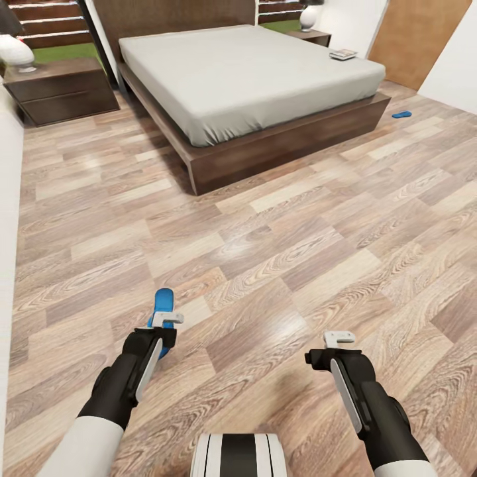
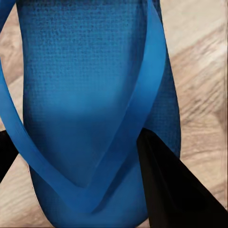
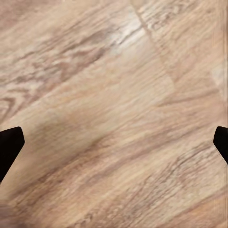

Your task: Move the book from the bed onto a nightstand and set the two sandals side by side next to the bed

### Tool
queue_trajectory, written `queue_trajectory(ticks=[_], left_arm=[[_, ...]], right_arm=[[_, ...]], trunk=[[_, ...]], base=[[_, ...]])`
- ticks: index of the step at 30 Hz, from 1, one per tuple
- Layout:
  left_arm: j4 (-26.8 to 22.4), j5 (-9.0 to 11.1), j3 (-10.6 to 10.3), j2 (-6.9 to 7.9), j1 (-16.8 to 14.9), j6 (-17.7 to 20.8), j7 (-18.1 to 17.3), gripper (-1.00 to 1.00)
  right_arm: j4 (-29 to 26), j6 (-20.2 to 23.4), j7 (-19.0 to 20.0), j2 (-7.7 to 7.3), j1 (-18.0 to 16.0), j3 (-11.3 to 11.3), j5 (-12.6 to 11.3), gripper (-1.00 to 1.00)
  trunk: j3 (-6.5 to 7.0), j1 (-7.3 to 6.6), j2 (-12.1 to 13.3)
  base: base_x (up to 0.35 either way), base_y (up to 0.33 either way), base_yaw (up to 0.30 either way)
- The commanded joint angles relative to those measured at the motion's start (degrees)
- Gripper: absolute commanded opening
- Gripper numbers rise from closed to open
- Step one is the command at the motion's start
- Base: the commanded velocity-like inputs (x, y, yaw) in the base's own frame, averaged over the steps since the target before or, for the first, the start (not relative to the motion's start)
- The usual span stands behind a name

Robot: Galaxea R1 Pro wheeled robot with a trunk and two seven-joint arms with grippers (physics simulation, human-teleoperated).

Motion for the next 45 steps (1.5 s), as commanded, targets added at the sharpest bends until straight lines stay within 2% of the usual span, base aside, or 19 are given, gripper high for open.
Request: queue_trajectory(ticks=[1,5,9,15,19,41,44,45], left_arm=[[-0.06,-0.42,-0.05,-0.01,-0.02,0.34,-0.15,-1.00],[-0.69,-0.40,1.27,-1.36,0.40,0.36,-0.01,-1.00],[-0.64,-0.30,1.60,-1.72,0.50,0.41,0.03,-1.00],[-0.49,-0.09,1.68,-1.99,0.52,0.50,0.02,-1.00],[-0.47,1.01,1.68,-2.65,0.52,0.58,0.07,-1.00],[-0.47,1.48,1.76,-2.82,0.52,0.81,0.09,-1.00],[-0.47,1.52,1.69,-2.85,0.52,1.39,0.09,-1.00],[-0.47,1.50,1.66,-2.85,0.52,2.84,0.09,-1.00]], right_arm=[[-0.05,0.25,-0.22,0.02,-0.02,0.02,-0.05,1.00],[-0.52,0.31,-0.42,-0.01,-0.02,-0.07,0.08,1.00],[-3.50,0.73,-0.53,0.07,-0.02,-0.09,0.16,1.00],[-3.67,0.50,-0.39,0.21,-0.02,-0.15,0.06,1.00],[-4.46,0.21,-0.42,0.10,-0.02,-0.09,0.06,1.00],[-3.45,0.06,-0.16,0.31,-0.02,0.20,0.04,1.00],[-3.87,0.09,-0.19,0.28,-0.02,0.03,0.01,1.00],[-4.25,0.12,-0.25,0.26,-0.02,-0.04,-0.01,1.00]], trunk=[[0.19,-0.03,0.00],[1.08,-0.14,0.06],[1.96,-0.24,0.11],[3.29,-0.39,0.19],[4.18,-0.50,0.24],[9.05,-1.06,0.54],[9.72,-1.14,0.58],[9.94,-1.17,0.59]], base=[[0.000,0.000,0.000],[0.000,0.000,0.000],[0.000,0.000,0.000],[0.000,0.000,0.000],[0.000,0.000,0.000],[0.000,0.000,0.000],[0.000,0.000,0.000],[0.000,0.000,0.000]])
